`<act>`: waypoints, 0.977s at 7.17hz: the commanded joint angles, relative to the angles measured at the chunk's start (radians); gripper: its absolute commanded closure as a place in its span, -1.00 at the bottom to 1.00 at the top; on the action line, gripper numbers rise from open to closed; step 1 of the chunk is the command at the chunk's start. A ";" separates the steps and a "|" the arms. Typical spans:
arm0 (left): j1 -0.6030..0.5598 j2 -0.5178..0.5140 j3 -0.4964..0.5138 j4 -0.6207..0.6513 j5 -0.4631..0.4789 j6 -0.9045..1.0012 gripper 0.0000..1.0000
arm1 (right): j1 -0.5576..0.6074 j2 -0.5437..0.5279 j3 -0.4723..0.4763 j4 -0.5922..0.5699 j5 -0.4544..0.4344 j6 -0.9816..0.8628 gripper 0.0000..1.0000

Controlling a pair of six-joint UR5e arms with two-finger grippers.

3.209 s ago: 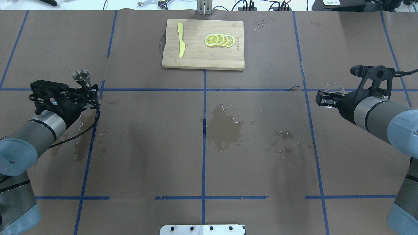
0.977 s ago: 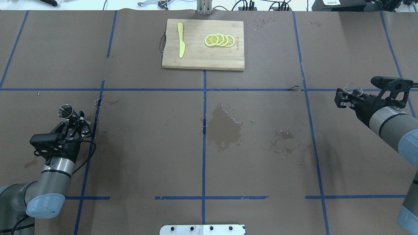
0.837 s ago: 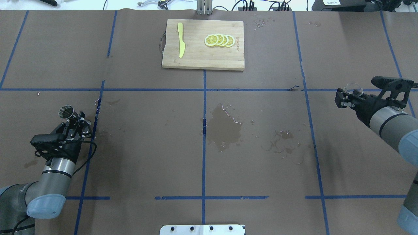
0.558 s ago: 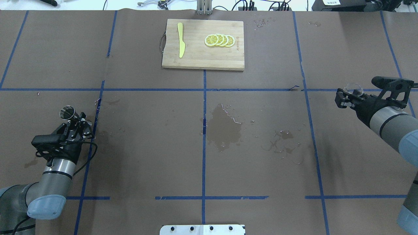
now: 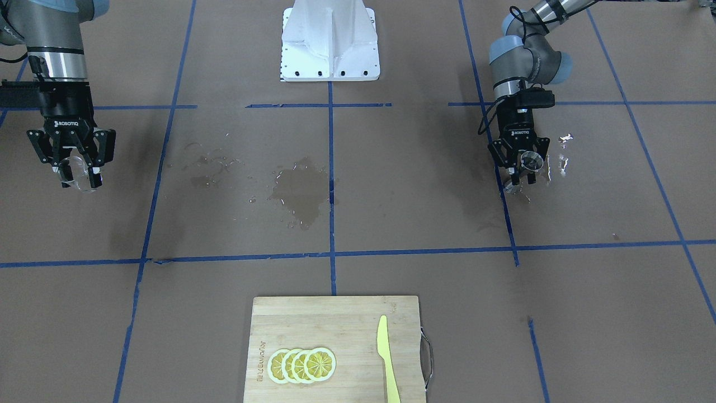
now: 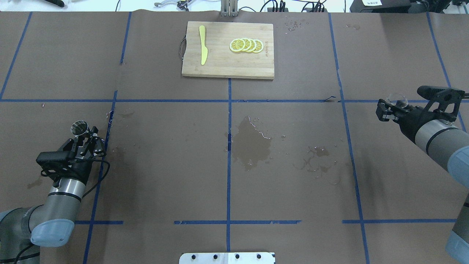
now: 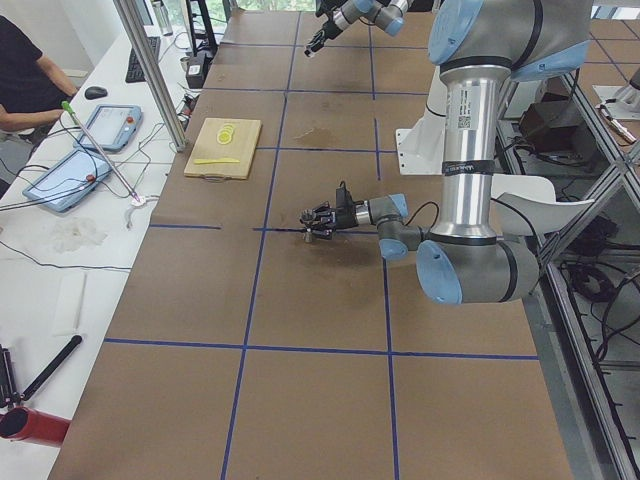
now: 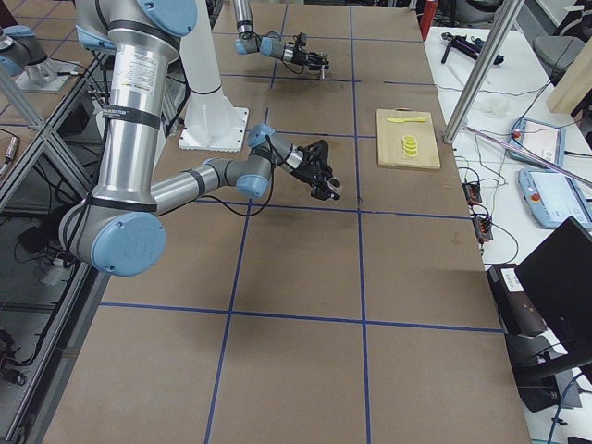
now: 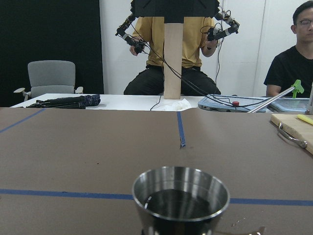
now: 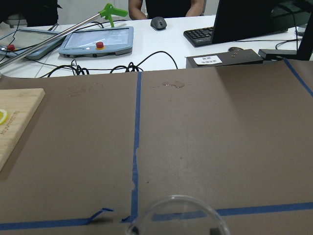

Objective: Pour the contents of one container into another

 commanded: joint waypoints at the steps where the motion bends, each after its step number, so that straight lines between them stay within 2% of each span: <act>1: 0.000 0.000 -0.003 -0.001 -0.003 0.011 -0.30 | 0.000 -0.001 0.000 0.000 0.000 0.000 1.00; 2: 0.000 0.000 -0.009 -0.012 -0.007 0.020 -0.99 | -0.005 -0.001 0.000 0.000 -0.012 0.002 1.00; 3: -0.001 0.006 -0.032 -0.013 -0.023 0.028 -1.00 | -0.012 -0.001 -0.001 0.000 -0.029 0.005 1.00; 4: -0.005 0.023 -0.088 -0.013 -0.106 0.067 -1.00 | -0.018 -0.001 -0.001 0.000 -0.039 0.006 1.00; 5: -0.005 0.053 -0.102 -0.013 -0.130 0.089 -1.00 | -0.028 -0.002 -0.001 0.000 -0.049 0.006 1.00; 7: -0.005 0.098 -0.115 -0.012 -0.248 0.104 -1.00 | -0.049 -0.004 -0.006 -0.002 -0.080 0.008 1.00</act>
